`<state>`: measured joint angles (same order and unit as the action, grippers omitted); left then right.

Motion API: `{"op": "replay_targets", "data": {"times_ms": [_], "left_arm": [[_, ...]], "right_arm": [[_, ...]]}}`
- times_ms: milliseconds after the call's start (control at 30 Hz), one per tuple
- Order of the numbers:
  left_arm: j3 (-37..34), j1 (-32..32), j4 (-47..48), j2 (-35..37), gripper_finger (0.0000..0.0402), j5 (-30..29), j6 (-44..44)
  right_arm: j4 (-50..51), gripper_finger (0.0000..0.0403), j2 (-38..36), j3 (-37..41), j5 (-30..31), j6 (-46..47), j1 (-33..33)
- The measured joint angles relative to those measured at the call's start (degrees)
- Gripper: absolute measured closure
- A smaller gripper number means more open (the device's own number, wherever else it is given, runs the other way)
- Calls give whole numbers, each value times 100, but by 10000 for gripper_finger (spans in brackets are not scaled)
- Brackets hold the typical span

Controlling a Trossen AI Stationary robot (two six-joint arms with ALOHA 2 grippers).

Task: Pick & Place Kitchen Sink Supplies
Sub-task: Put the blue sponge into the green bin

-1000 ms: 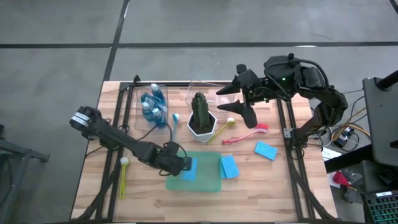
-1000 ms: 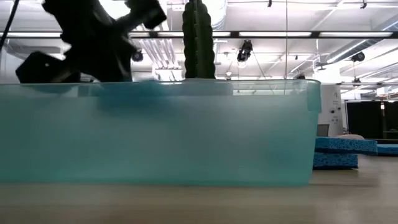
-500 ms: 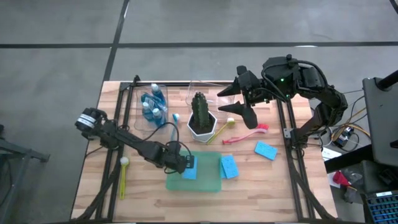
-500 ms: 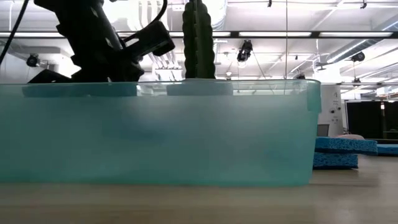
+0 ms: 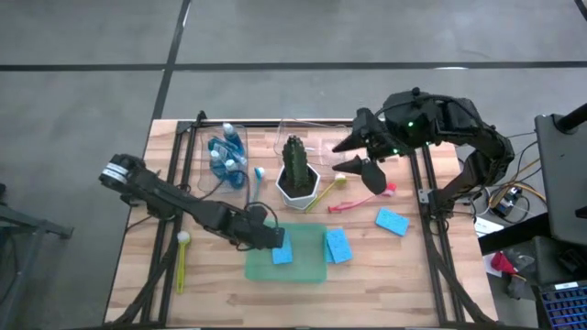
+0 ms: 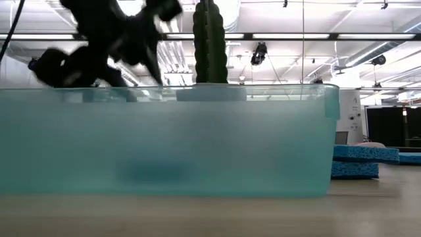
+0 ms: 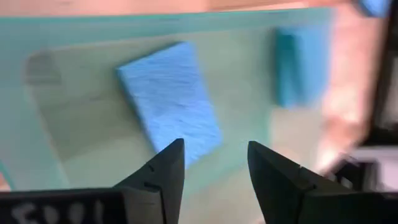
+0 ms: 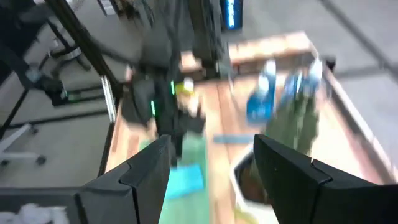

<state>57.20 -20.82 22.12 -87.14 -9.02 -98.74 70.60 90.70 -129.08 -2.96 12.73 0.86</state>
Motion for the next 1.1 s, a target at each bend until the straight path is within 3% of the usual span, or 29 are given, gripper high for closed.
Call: {"op": "replay_targets", "data": {"times_ms": [167,400,667,800,1100], "left_arm": [[10,11,-86,789,235,-115,651],[10,18,-430,1928,234,-900,2244],[10,20,-1166,2899,234,-1216,3942],[10,20,-1162,3212,234,-1367,4250],[12,20,-1165,3496,234,-1502,4462]], "right_arm": [[855,179,11,14,13,716,0],[1823,179,11,300,144,2018,180],[1927,179,-46,1771,138,3466,584],[1326,179,-199,2690,-39,4099,1000],[-1332,179,-738,5362,-194,5039,1318]]}}
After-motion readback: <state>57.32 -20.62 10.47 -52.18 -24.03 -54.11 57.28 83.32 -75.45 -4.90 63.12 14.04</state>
